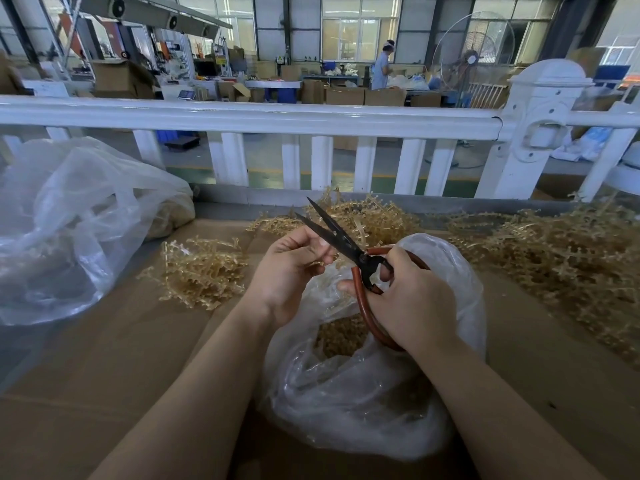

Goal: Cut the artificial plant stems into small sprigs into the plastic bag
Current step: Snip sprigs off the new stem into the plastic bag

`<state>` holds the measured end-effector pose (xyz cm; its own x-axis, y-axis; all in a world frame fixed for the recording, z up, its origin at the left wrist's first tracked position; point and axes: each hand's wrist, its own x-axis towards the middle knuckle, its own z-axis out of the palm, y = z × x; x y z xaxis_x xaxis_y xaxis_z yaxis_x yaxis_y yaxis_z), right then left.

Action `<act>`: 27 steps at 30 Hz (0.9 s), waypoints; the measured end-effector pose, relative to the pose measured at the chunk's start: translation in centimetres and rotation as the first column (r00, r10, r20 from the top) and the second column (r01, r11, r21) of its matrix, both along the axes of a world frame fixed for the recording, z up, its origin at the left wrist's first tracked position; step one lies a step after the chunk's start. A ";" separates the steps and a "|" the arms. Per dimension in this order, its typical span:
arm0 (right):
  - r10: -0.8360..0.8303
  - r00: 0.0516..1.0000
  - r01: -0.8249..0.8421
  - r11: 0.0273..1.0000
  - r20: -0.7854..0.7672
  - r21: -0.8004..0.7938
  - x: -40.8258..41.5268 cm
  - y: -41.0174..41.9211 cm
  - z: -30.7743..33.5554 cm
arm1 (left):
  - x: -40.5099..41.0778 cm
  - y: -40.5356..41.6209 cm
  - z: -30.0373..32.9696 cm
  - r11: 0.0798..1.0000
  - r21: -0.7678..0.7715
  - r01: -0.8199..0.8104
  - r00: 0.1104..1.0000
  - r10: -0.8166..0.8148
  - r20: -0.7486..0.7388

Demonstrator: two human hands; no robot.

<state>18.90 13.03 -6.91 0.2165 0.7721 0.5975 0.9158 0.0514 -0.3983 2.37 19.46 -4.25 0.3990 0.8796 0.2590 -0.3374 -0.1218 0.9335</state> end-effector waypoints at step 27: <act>-0.060 0.997 0.062 0.998 0.047 -0.026 0.4 0.4 -0.1 | 0.1 -0.3 -0.3 0.889 0.423 -0.177 0.891 0.327 -0.314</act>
<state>19.26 13.43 -7.05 0.2363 0.7745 0.5867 0.9344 -0.0155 -0.3559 2.50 19.18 -4.58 0.3080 0.8290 0.4668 0.1107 -0.5185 0.8479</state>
